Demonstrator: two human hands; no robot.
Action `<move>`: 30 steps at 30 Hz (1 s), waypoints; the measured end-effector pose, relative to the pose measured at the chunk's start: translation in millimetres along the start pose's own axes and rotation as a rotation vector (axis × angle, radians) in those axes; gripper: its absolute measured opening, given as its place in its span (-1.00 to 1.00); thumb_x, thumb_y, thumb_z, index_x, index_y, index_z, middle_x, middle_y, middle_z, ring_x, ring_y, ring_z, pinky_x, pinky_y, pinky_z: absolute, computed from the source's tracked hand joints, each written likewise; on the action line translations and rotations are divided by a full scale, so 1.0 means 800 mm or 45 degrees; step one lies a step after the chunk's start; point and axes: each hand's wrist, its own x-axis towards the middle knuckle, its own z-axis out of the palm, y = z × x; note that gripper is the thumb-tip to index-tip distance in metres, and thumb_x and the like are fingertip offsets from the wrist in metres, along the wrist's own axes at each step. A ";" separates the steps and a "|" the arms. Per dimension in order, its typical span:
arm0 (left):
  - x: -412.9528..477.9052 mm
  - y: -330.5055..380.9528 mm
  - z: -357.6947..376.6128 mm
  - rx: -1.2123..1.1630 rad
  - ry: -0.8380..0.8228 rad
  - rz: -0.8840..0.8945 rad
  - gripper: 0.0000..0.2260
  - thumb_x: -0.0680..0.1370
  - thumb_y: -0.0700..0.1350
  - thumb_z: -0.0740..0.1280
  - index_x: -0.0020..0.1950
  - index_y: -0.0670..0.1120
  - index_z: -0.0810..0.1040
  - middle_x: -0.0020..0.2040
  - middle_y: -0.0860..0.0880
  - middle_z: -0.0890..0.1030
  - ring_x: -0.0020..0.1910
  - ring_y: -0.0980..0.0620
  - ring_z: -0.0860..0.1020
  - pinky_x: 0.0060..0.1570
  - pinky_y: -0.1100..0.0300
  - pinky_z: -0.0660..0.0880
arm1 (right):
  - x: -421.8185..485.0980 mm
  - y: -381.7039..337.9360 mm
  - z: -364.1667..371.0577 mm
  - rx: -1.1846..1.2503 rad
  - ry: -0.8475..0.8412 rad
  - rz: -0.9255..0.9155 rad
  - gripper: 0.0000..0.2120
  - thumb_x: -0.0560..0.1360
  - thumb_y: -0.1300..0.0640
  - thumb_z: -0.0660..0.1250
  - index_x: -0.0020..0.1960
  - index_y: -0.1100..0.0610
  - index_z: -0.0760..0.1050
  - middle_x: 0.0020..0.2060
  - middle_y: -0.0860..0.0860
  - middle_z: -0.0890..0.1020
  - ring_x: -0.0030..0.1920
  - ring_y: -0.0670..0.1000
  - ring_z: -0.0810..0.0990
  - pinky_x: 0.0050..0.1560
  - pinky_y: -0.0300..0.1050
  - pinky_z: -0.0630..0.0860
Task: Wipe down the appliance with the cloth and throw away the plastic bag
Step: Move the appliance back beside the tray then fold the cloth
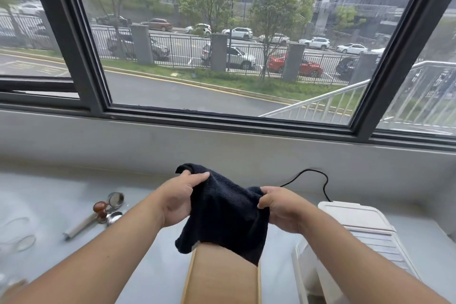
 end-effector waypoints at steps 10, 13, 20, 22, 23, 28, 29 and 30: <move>0.020 -0.024 -0.026 0.573 0.259 0.036 -0.56 0.52 -0.52 0.28 0.24 -0.09 0.58 0.13 -0.13 0.74 0.07 -0.12 0.71 -0.01 0.02 0.60 | 0.009 0.009 -0.046 -0.087 0.335 -0.021 -0.62 0.54 0.48 0.14 0.14 0.22 0.65 0.04 0.19 0.75 0.00 0.13 0.75 -0.02 0.05 0.69; 0.027 -0.027 -0.038 0.762 0.480 0.095 -0.61 0.48 -0.42 0.41 0.21 -0.07 0.58 0.10 -0.10 0.73 0.07 -0.11 0.70 0.16 -0.09 0.62 | 0.008 0.012 -0.051 -0.105 0.420 -0.032 -0.71 0.54 0.46 0.27 0.21 0.29 0.58 0.01 0.21 0.74 0.01 0.20 0.75 -0.05 0.06 0.70; 0.023 -0.016 -0.042 1.322 0.623 0.231 -0.54 0.47 -0.14 0.47 0.31 0.24 0.53 0.07 0.08 0.64 -0.02 0.10 0.61 -0.11 0.12 0.54 | 0.005 0.011 -0.056 -0.640 0.548 -0.169 -0.60 0.50 0.27 0.47 0.24 -0.07 0.54 -0.07 0.14 0.64 -0.14 0.03 0.64 -0.04 0.03 0.66; 0.023 -0.015 -0.039 1.550 0.636 0.260 -0.83 0.51 -0.06 0.43 -0.02 0.23 0.63 -0.03 0.19 0.68 0.00 0.11 0.62 -0.03 0.10 0.59 | 0.003 0.009 -0.055 -0.980 0.623 -0.177 -0.82 0.52 0.16 0.44 0.00 -0.12 0.64 -0.13 -0.06 0.70 -0.20 -0.06 0.63 -0.08 -0.04 0.62; 0.021 -0.015 -0.038 1.631 0.642 0.271 -0.90 0.52 -0.01 0.42 -0.10 0.23 0.63 -0.07 0.20 0.67 -0.01 0.11 0.61 -0.05 0.10 0.58 | 0.001 0.007 -0.053 -1.091 0.663 -0.181 -0.86 0.52 0.12 0.41 -0.09 -0.14 0.62 -0.15 -0.11 0.71 -0.19 -0.09 0.64 -0.14 -0.12 0.59; 0.016 -0.014 -0.032 1.825 0.652 0.337 -0.87 0.47 0.08 0.35 -0.27 0.12 0.57 -0.13 0.13 0.60 -0.16 0.16 0.54 -0.29 0.17 0.40 | -0.005 0.001 -0.041 -1.217 0.742 -0.182 -0.96 0.46 0.01 0.34 -0.17 -0.10 0.53 -0.18 -0.15 0.60 -0.26 -0.15 0.55 -0.35 -0.23 0.37; 0.014 -0.014 -0.030 1.813 0.657 0.322 -0.88 0.46 0.08 0.34 -0.25 0.09 0.55 -0.17 0.14 0.60 -0.18 0.18 0.53 -0.31 0.17 0.39 | -0.006 0.000 -0.039 -1.186 0.742 -0.182 -0.96 0.43 0.00 0.34 -0.18 -0.06 0.53 -0.27 -0.13 0.61 -0.32 -0.14 0.54 -0.37 -0.21 0.37; 0.012 -0.014 -0.027 1.795 0.660 0.301 -0.88 0.44 0.08 0.32 -0.24 0.07 0.54 -0.21 0.13 0.60 -0.20 0.18 0.53 -0.33 0.17 0.38 | -0.006 -0.001 -0.037 -1.147 0.735 -0.186 -0.93 0.41 0.00 0.33 -0.19 -0.02 0.53 -0.34 -0.12 0.61 -0.37 -0.14 0.53 -0.38 -0.20 0.39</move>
